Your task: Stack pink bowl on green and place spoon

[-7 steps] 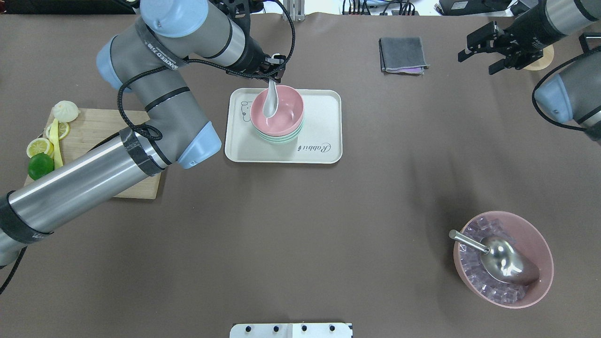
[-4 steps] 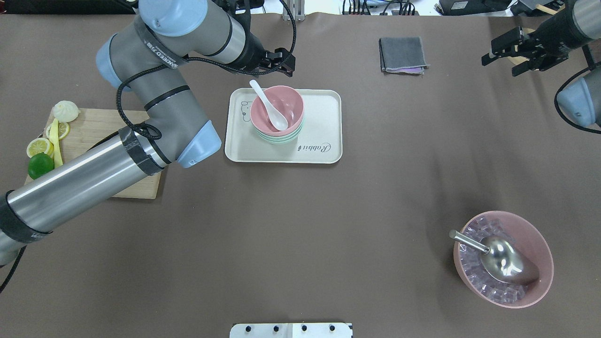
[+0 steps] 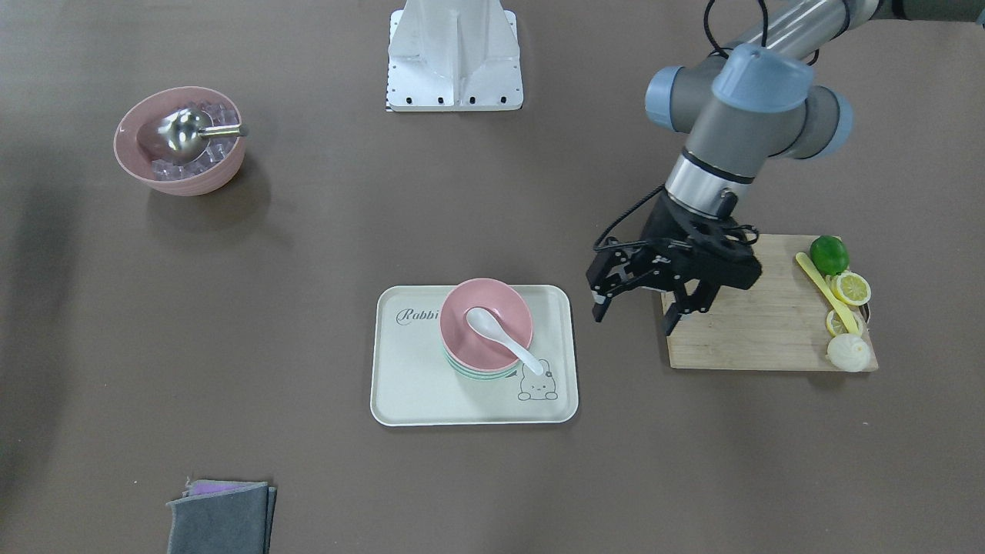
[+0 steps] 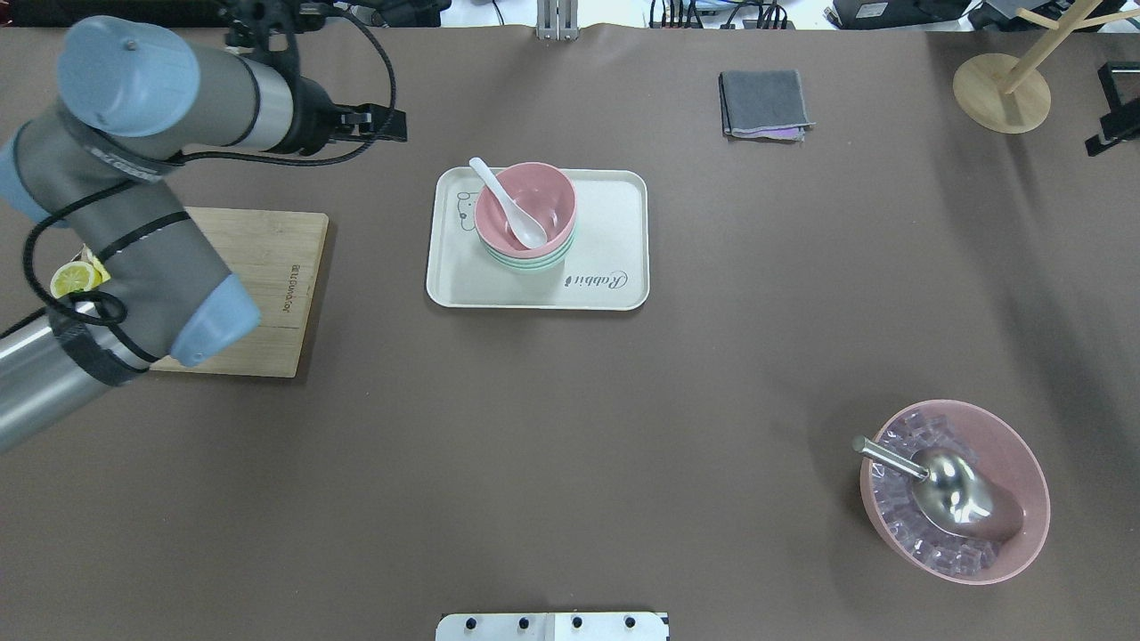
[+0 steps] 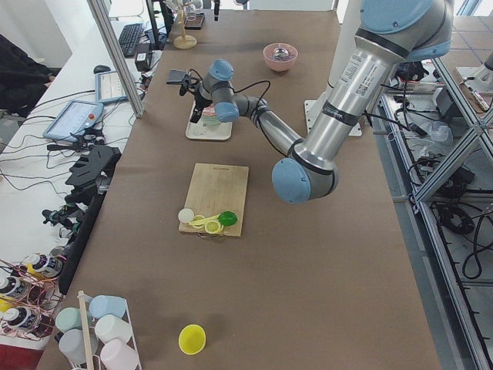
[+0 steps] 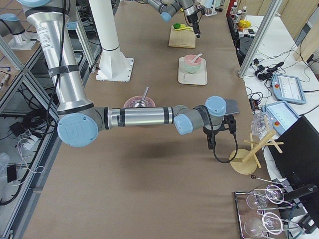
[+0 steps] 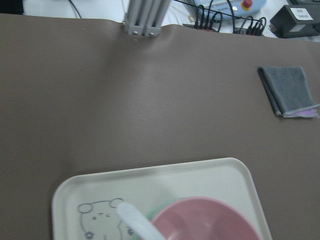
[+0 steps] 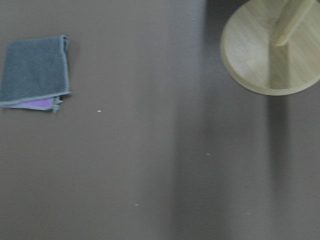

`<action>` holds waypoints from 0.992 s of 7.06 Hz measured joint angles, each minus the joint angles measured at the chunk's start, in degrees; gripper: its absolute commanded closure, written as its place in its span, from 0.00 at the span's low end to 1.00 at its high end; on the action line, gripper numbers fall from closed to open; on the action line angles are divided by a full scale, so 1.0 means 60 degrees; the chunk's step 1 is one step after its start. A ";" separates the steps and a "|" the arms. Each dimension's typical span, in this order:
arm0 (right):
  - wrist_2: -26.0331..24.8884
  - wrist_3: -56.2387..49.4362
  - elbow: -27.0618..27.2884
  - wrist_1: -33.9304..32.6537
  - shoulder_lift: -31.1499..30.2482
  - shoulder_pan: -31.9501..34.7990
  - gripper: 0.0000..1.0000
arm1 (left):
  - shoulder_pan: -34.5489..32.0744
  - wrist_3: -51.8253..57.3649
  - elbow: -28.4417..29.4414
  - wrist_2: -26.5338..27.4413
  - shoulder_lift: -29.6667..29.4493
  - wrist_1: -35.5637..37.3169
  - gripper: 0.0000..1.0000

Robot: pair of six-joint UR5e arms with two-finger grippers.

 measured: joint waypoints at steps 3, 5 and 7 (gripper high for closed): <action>-0.0718 -0.1618 0.0044 -0.1927 -0.0118 0.0593 0.00 | -0.3258 0.4329 -0.0659 -0.2677 0.2610 0.0931 0.02; -0.0463 -0.1678 0.0330 -0.2512 -0.0232 0.0687 0.00 | -0.4488 0.6182 0.0071 -0.3664 0.3803 0.1426 0.02; 0.0039 -0.1654 0.0590 -0.2607 -0.0604 0.0886 0.00 | -0.5470 0.7311 0.0963 -0.3689 0.4521 0.1531 0.02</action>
